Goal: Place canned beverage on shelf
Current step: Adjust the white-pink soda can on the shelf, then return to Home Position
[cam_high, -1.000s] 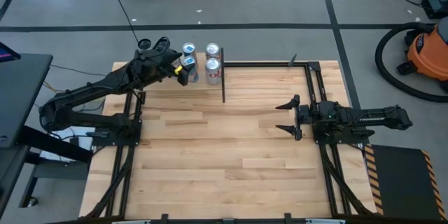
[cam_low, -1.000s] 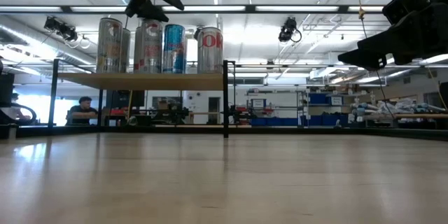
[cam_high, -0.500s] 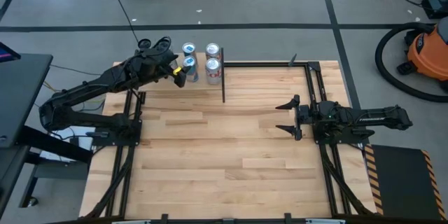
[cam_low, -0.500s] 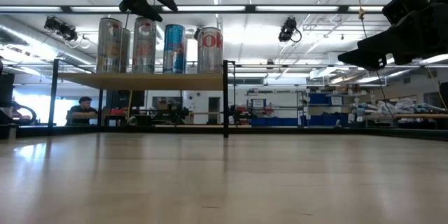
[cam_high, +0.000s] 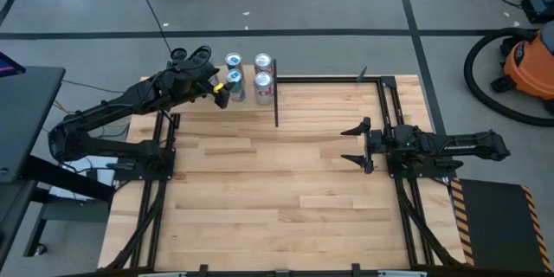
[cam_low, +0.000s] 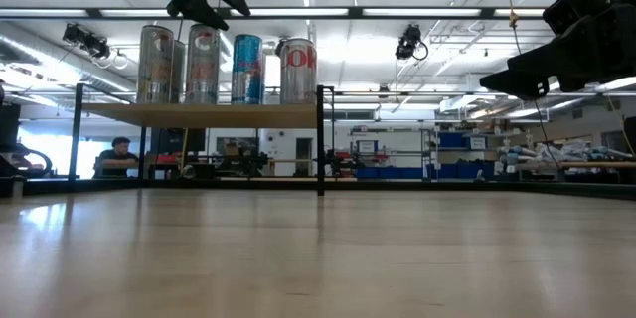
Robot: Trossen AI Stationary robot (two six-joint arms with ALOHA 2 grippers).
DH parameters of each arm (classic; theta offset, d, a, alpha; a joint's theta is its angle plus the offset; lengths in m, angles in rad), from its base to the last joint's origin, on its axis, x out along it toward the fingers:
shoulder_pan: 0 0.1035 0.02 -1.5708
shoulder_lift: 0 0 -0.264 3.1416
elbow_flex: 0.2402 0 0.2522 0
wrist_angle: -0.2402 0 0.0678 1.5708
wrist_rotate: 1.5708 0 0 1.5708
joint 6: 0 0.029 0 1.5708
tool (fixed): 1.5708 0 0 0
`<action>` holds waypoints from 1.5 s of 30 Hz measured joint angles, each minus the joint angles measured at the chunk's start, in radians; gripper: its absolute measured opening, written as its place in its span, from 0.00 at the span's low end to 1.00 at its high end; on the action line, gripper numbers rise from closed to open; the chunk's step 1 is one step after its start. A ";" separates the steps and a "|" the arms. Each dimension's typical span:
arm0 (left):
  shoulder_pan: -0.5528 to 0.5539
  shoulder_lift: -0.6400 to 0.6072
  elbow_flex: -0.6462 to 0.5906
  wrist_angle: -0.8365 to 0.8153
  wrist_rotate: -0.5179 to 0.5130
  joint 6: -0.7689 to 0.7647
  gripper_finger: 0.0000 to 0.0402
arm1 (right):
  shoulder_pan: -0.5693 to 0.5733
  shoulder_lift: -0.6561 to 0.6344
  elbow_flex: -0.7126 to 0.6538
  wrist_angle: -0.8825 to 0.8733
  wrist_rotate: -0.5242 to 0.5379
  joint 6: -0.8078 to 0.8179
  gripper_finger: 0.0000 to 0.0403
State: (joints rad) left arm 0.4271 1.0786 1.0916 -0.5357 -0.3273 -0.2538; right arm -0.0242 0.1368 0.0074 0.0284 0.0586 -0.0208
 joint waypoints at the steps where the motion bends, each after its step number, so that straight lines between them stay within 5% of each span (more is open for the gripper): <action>1: -0.003 0.000 0.000 -0.002 -0.001 -0.001 0.90 | 0.000 0.000 0.000 0.000 0.000 0.000 0.95; 45: -0.125 -0.082 0.023 0.054 -0.046 0.138 0.90 | 0.000 0.000 0.000 0.000 0.000 0.000 0.95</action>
State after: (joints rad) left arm 0.3021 0.9966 1.1145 -0.4820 -0.3729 -0.1158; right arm -0.0241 0.1368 0.0074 0.0288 0.0583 -0.0208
